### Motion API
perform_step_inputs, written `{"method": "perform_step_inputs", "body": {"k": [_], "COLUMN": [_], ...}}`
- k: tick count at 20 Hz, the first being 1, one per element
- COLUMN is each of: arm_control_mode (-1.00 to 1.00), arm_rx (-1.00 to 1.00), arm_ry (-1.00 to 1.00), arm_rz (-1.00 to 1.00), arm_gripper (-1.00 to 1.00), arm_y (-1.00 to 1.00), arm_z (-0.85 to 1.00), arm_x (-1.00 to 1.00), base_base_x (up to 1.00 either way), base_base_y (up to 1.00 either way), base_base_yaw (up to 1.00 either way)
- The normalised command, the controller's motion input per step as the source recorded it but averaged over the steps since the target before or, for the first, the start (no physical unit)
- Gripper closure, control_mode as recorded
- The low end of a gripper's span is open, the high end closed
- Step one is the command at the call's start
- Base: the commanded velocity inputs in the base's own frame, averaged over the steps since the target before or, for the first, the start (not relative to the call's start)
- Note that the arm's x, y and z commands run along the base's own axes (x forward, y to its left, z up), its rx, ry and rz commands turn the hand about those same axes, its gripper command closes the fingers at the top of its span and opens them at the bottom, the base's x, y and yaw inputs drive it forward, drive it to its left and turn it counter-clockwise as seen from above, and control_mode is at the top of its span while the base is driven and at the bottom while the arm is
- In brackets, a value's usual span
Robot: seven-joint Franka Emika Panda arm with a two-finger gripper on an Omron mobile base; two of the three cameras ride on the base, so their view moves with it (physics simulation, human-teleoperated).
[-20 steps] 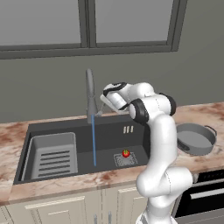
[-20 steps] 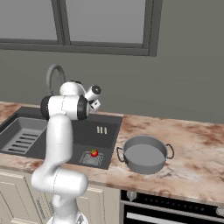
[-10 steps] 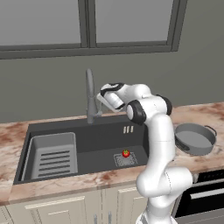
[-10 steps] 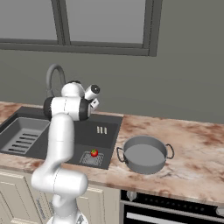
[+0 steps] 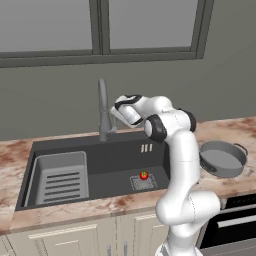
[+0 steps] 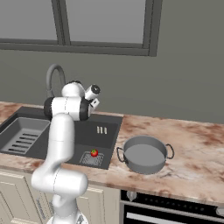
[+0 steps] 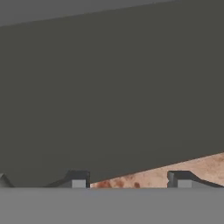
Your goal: Dump the tomato from the pot into the sink. Then turn on the water and wash the tomato. Then turn off the water and put the tomato back in the pot.
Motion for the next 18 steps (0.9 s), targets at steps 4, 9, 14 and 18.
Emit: {"method": "perform_step_inputs", "body": {"k": [4,9,14,18], "arm_control_mode": [-1.0,-1.0,-1.0,-1.0], "arm_rx": [-0.01,-0.03,-0.02,-0.04], "arm_ry": [0.0,0.0,0.0,0.0], "arm_rz": [0.0,0.0,0.0,0.0], "arm_gripper": [-1.0,-1.0,-1.0,-1.0], "arm_y": [-0.26,-0.53,-0.5,-0.49], "arm_z": [0.33,0.55,0.65,0.55], "arm_x": [-0.21,-0.69,-0.98,-1.0], "base_base_x": [0.0,0.0,0.0,0.0], "base_base_y": [0.0,0.0,0.0,0.0], "base_base_yaw": [0.0,0.0,0.0,0.0]}}
